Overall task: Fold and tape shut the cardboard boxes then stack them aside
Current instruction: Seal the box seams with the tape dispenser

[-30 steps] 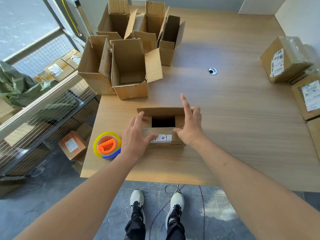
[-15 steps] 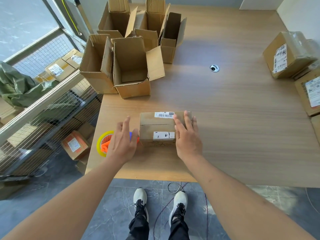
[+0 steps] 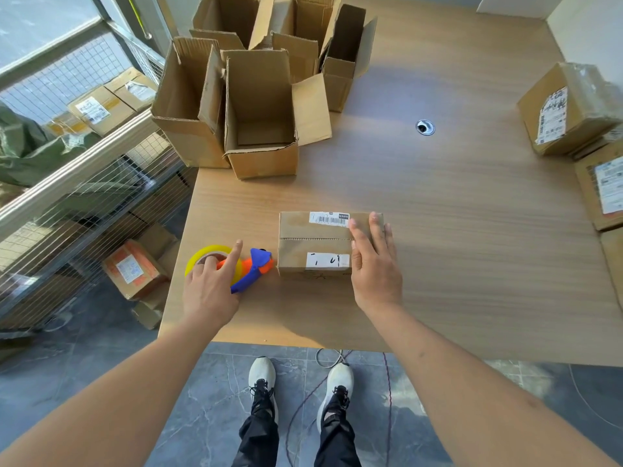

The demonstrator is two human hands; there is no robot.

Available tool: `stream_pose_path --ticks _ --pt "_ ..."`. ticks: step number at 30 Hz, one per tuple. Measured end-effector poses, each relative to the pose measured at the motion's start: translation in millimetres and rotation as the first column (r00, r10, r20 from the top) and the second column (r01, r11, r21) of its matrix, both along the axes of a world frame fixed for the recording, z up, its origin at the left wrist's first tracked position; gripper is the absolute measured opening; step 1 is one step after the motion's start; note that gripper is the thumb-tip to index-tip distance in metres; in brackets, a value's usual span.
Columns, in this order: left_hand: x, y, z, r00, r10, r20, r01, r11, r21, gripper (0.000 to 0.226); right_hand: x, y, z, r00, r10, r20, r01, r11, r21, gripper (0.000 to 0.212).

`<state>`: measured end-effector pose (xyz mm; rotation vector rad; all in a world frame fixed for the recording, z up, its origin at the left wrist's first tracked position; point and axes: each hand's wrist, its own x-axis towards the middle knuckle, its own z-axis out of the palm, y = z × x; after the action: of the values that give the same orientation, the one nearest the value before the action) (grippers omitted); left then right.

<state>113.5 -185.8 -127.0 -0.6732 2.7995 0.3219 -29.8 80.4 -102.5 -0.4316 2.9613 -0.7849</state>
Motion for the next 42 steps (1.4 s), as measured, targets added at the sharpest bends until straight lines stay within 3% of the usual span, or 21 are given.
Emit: stream_pose_path --ticks 5,7,9,13,17,21,30,38,42 --pt "2 -4 18 0.956 0.197 -0.218 -0.154 0.967 0.202 0.108 -4 6 10 0.997 0.023 0.073 -0.021 0.999 -0.03 0.043" --pt "-2 -6 33 0.924 0.211 -0.319 -0.139 0.962 0.235 0.108 -7 7 15 0.993 0.038 0.115 -0.034 0.999 -0.042 0.043" --pt "-10 -8 51 0.906 0.139 -0.399 -0.05 0.973 0.225 0.109 -10 10 20 0.984 0.056 0.167 -0.048 0.997 -0.053 0.044" --pt "-34 -1 90 0.858 -0.155 -0.49 0.239 0.964 0.113 0.1 -18 21 26 0.956 0.139 0.257 -0.117 0.988 -0.098 0.051" --pt "-60 21 117 0.808 -0.39 -0.442 0.461 0.885 0.063 0.101 -31 36 26 0.914 0.244 0.324 -0.211 0.968 -0.134 0.059" --pt "-76 42 124 0.761 -0.537 -0.363 0.559 0.827 -0.051 0.106 -36 45 26 0.898 0.276 0.343 -0.222 0.957 -0.188 0.055" --pt "-95 52 116 0.839 -0.507 -0.198 0.516 0.857 -0.006 0.125 -57 60 24 0.891 0.341 0.3 -0.283 0.933 -0.221 0.049" --pt "-98 55 113 0.855 -0.496 -0.151 0.497 0.867 -0.031 0.131 -87 43 65 0.903 0.402 0.15 -0.417 0.905 0.082 0.042" --pt "-98 56 114 0.864 -0.487 -0.128 0.485 0.873 -0.052 0.13 -98 28 80 0.821 0.52 0.236 -0.531 0.847 -0.019 0.052"
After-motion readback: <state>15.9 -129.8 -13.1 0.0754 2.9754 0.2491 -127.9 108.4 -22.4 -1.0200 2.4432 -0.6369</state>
